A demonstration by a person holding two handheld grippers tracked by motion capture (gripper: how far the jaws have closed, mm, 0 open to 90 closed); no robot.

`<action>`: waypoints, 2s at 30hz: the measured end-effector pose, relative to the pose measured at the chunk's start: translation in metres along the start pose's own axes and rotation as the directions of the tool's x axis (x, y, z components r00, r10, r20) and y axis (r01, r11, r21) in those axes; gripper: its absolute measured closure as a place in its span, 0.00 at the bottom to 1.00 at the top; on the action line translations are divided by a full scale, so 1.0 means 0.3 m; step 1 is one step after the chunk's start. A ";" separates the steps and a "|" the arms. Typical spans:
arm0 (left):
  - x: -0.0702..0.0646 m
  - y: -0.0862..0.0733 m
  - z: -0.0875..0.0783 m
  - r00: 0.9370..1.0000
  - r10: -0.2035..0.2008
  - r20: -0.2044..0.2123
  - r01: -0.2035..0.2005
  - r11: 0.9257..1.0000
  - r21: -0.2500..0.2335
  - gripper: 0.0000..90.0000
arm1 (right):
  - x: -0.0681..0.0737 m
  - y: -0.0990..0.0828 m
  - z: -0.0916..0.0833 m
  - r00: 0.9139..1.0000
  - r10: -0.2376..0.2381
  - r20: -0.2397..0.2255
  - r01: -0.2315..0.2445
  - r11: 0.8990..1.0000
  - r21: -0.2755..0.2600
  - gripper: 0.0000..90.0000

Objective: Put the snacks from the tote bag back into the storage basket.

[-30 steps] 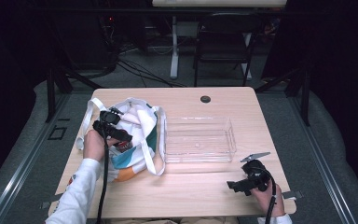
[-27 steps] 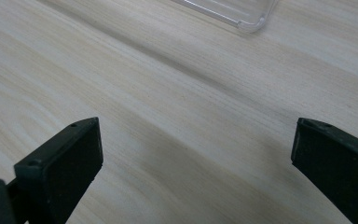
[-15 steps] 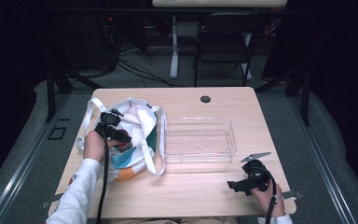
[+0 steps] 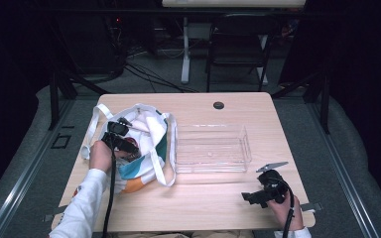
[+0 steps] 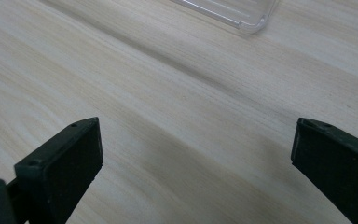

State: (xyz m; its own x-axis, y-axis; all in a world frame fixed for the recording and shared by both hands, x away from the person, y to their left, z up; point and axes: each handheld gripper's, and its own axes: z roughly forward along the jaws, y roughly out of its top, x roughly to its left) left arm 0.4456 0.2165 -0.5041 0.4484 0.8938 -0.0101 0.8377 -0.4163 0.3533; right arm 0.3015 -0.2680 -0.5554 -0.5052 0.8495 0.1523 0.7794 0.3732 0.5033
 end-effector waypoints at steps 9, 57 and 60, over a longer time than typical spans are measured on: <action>-0.008 -0.003 -0.007 1.000 0.020 -0.009 -0.020 1.000 -0.008 0.29 | -0.002 -0.001 -0.002 1.000 0.003 0.000 -0.003 1.000 -0.011 0.02; 0.008 0.001 -0.184 0.999 0.035 -0.003 -0.035 0.994 -0.099 0.29 | -0.010 -0.003 -0.005 1.000 0.010 0.003 -0.010 1.000 -0.003 0.02; 0.009 0.004 -0.195 0.999 0.039 -0.006 -0.039 0.994 -0.102 0.29 | -0.010 -0.002 -0.004 1.000 0.009 0.003 -0.009 1.000 -0.006 0.02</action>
State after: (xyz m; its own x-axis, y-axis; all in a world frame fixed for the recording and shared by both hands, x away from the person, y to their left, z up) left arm 0.4295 0.2281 -0.4488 0.4787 0.8779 0.0088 0.7833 -0.4316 0.4474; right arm 0.3020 -0.2712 -0.5553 -0.4973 0.8538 0.1542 0.7816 0.3638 0.5067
